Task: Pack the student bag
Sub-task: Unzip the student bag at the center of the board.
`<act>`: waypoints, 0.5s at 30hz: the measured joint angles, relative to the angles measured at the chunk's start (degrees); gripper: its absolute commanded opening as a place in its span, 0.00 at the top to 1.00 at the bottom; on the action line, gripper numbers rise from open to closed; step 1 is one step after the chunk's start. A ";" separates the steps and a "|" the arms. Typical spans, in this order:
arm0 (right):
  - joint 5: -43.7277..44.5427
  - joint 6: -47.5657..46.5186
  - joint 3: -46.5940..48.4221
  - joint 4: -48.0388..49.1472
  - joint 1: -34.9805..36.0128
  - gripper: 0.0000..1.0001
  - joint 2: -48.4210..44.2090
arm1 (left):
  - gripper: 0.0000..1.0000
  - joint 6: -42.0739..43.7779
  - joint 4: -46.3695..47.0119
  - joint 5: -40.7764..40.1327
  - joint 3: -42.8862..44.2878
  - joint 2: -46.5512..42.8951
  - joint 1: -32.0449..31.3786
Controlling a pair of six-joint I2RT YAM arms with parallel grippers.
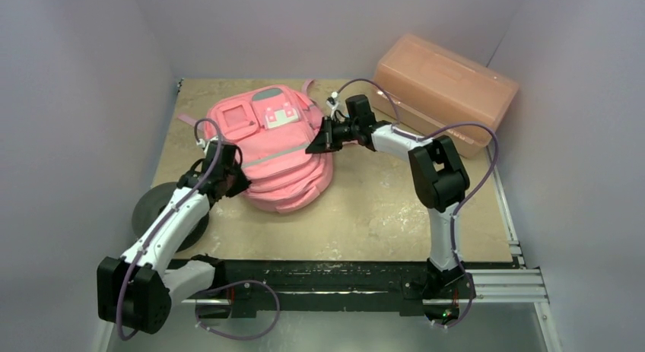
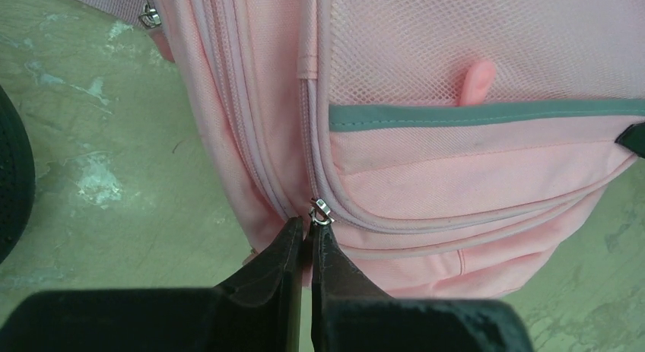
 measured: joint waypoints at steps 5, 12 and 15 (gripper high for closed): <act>-0.20 -4.55 8.04 -6.49 0.02 1.00 3.82 | 1.00 2.27 -0.85 6.97 3.89 8.17 7.04; 1.07 -9.81 13.05 -12.26 0.15 0.96 5.03 | 0.87 2.67 -1.18 10.43 5.62 5.53 9.92; 1.57 -10.95 13.49 -13.14 0.17 0.86 4.96 | 0.74 3.48 -1.99 11.17 6.32 5.31 10.99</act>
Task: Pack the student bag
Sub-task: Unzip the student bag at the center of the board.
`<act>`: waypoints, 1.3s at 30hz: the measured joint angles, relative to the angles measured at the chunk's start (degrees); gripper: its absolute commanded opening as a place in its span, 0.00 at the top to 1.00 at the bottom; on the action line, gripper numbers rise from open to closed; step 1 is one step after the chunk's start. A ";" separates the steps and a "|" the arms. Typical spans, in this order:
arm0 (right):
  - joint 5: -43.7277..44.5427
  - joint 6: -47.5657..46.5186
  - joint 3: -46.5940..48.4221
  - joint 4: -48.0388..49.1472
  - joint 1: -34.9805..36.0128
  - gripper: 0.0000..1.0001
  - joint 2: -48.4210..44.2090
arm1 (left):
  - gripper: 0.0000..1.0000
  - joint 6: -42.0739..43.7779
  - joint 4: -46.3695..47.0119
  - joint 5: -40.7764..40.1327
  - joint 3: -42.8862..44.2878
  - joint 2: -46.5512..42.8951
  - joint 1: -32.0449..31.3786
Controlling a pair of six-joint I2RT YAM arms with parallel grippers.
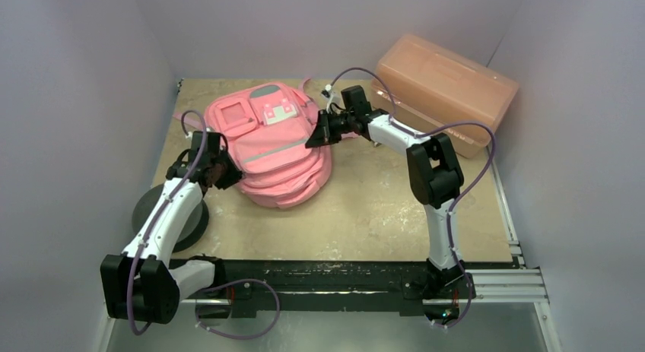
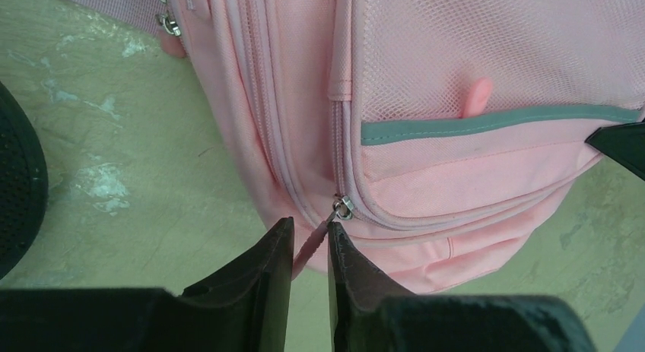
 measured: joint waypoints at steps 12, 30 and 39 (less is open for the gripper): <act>12.66 -5.64 -1.99 -3.91 -4.13 0.31 -10.80 | 0.27 6.03 -5.88 -1.81 -0.94 -10.95 2.21; 32.50 9.03 -40.06 16.68 -6.88 0.01 -46.05 | 0.28 40.98 -9.51 -12.00 37.81 27.58 -30.03; 31.15 9.97 -46.73 17.92 -7.61 0.01 -48.52 | 0.35 46.16 -10.34 -21.22 37.03 37.09 -35.82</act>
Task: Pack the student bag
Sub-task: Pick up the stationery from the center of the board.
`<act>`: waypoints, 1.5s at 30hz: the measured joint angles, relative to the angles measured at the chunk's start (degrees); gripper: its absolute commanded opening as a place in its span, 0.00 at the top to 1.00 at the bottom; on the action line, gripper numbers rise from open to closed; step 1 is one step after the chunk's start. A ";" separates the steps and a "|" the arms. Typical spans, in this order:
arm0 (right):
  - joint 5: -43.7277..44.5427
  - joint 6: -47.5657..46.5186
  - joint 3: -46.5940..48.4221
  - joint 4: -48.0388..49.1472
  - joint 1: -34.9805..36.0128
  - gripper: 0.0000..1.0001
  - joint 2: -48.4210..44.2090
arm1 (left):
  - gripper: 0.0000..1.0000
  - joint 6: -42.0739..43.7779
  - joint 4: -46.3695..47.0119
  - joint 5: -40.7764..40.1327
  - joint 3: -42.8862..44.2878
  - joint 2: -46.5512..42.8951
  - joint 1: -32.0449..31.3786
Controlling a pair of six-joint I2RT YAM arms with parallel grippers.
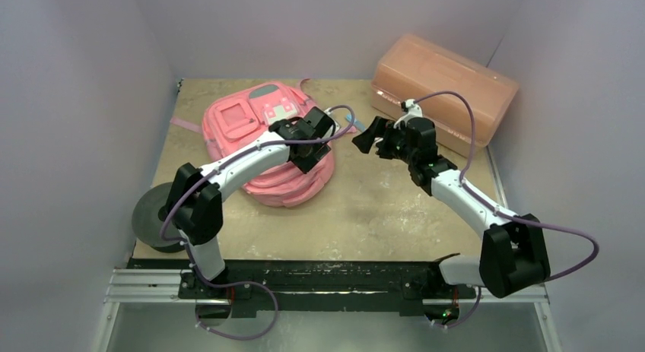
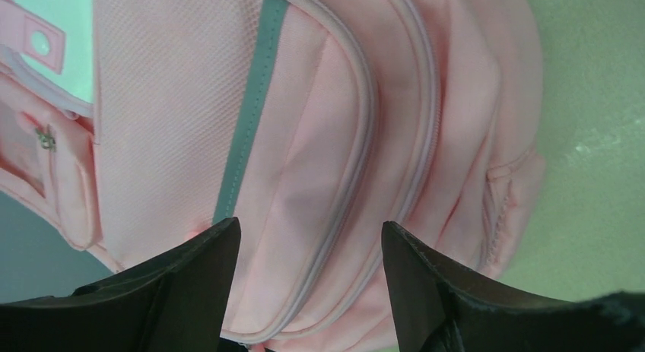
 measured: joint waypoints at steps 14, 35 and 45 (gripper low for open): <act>-5.29 -0.33 0.20 0.15 0.00 0.01 6.23 | 0.34 0.83 0.20 -7.82 -0.04 2.25 0.17; -1.38 -6.38 4.31 -7.23 0.00 0.01 7.50 | 1.00 0.42 0.98 -14.91 -0.39 1.81 -0.50; -5.49 -6.34 7.17 -5.88 0.17 0.11 13.22 | 1.00 0.85 3.91 -16.31 -1.81 -3.04 -0.07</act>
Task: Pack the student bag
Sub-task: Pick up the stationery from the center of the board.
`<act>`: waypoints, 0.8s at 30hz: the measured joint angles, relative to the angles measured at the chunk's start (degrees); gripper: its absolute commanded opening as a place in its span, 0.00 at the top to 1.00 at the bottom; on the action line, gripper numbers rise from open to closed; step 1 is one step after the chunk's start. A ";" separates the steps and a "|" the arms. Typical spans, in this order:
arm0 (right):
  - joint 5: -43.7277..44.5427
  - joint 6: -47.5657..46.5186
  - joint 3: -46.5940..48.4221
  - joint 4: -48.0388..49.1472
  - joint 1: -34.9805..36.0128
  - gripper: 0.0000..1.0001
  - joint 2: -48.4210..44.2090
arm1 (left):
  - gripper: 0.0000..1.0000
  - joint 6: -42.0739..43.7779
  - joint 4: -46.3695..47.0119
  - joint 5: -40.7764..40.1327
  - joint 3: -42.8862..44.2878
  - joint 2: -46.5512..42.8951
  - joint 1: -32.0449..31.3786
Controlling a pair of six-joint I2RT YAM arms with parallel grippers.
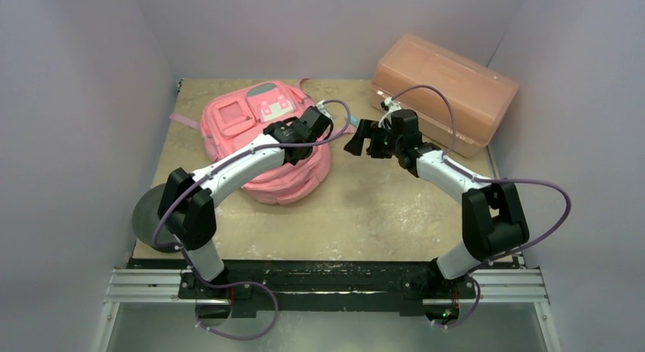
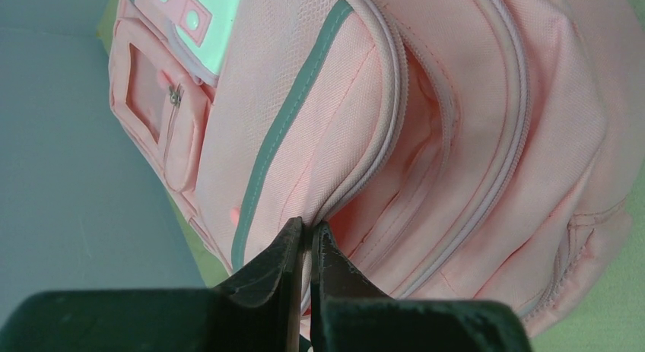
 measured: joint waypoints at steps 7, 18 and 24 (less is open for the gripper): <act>0.85 -0.48 7.52 0.26 0.35 0.17 8.26 | 1.00 0.00 0.79 -0.02 -0.85 -1.57 0.02; 17.22 -14.84 41.03 -14.38 0.35 0.28 33.24 | 1.00 -0.02 1.05 0.00 -0.85 -2.69 0.26; 20.20 -22.97 46.56 -20.81 0.35 0.35 40.54 | 1.00 -0.02 1.03 0.11 -0.85 -2.69 0.26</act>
